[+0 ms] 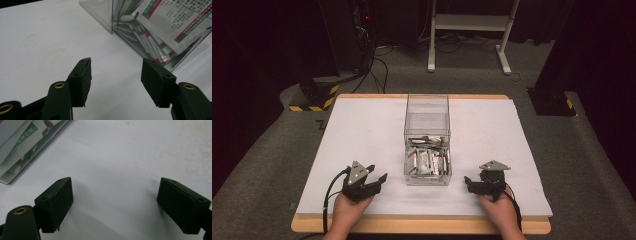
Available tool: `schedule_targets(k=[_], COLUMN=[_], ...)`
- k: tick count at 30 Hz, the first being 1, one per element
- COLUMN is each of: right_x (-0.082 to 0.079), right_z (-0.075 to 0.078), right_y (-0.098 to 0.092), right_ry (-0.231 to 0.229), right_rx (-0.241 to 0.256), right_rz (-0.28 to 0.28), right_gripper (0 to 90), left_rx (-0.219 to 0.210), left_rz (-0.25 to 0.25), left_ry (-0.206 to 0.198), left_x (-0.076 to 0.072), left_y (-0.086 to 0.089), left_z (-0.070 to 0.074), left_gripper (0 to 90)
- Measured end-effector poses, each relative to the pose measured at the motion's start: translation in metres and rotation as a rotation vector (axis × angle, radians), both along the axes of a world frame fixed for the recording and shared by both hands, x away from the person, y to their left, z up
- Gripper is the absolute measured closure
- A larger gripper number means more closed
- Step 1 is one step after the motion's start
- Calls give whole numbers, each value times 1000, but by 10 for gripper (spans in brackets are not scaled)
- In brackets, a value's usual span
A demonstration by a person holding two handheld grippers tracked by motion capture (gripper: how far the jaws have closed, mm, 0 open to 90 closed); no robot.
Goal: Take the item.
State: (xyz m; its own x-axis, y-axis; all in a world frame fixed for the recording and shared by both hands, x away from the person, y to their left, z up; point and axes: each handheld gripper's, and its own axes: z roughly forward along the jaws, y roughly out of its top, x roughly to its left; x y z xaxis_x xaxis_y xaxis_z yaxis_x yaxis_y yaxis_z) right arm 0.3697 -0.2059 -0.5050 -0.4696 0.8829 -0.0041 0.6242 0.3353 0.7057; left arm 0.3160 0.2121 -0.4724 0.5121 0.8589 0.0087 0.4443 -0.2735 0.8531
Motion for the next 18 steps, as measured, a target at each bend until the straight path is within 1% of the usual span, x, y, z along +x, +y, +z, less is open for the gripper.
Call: schedule_targets(k=[8,15,17,18], right_x=[0,0,0,0], right_z=[0,0,0,0], right_y=[0,0,0,0], right_ry=[0,0,0,0], right_rx=[0,0,0,0], right_rz=[0,0,0,0], right_gripper=[132,133,133,133], left_rx=[-26,-70,-74,-68], left_rz=[-11,-20,-24,-29], left_ry=[-12,-7,-9,-16], left_x=[-1,-1,-1,-1], left_y=[-4,-8,-9,-9], left_z=[6,12,14,15], left_gripper=[420,421,420,420])
